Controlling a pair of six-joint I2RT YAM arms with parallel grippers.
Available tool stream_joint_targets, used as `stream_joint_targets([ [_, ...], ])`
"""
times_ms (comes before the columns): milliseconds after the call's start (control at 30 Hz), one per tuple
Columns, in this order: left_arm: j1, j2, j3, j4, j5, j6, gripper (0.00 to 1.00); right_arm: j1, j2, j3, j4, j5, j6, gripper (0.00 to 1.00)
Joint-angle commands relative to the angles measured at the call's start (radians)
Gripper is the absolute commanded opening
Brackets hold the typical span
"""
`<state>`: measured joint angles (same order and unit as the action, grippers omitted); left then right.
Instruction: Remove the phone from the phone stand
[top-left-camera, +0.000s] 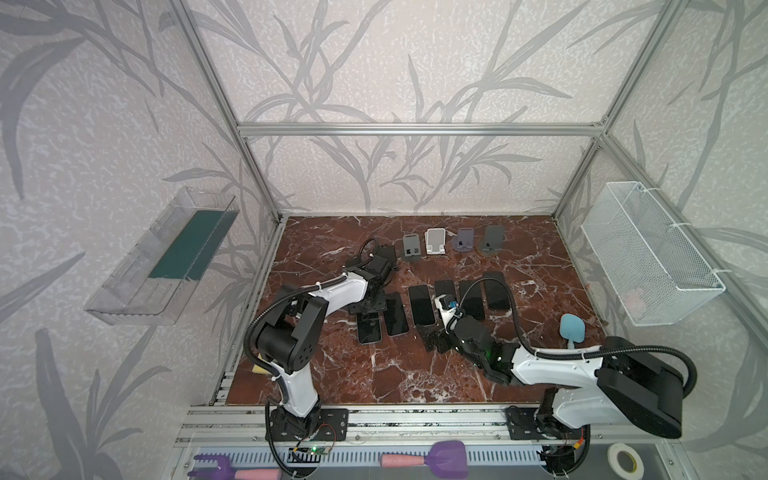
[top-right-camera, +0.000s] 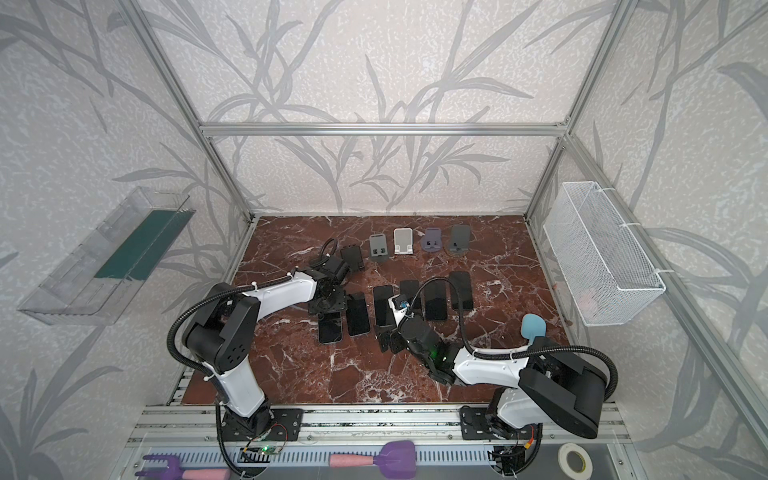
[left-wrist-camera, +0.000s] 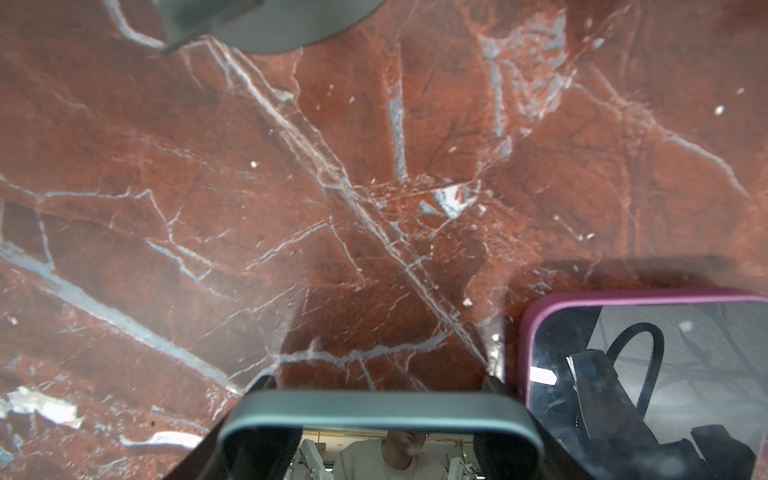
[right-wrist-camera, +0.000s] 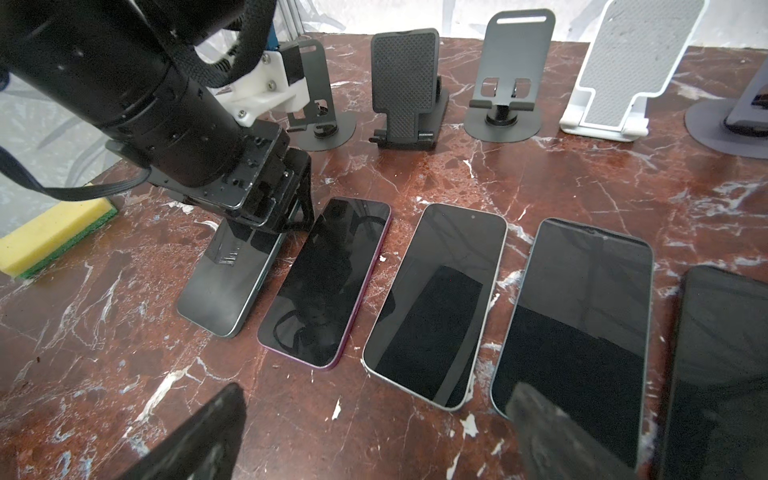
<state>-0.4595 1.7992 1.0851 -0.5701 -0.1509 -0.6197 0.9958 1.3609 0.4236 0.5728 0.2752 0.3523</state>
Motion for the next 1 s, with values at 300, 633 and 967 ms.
stream_joint_targets([
  [300,0.005,0.038,0.027,-0.04,0.002,0.018,0.78,0.003,0.004,0.012,0.03,-0.005,0.004,0.98],
  [633,0.004,-0.042,0.037,-0.075,-0.015,0.007,0.79,0.003,0.006,0.014,0.027,-0.007,0.008,0.98],
  [967,0.0,-0.312,0.134,-0.135,-0.001,0.101,0.92,0.003,0.003,0.014,0.022,0.002,0.007,0.98],
])
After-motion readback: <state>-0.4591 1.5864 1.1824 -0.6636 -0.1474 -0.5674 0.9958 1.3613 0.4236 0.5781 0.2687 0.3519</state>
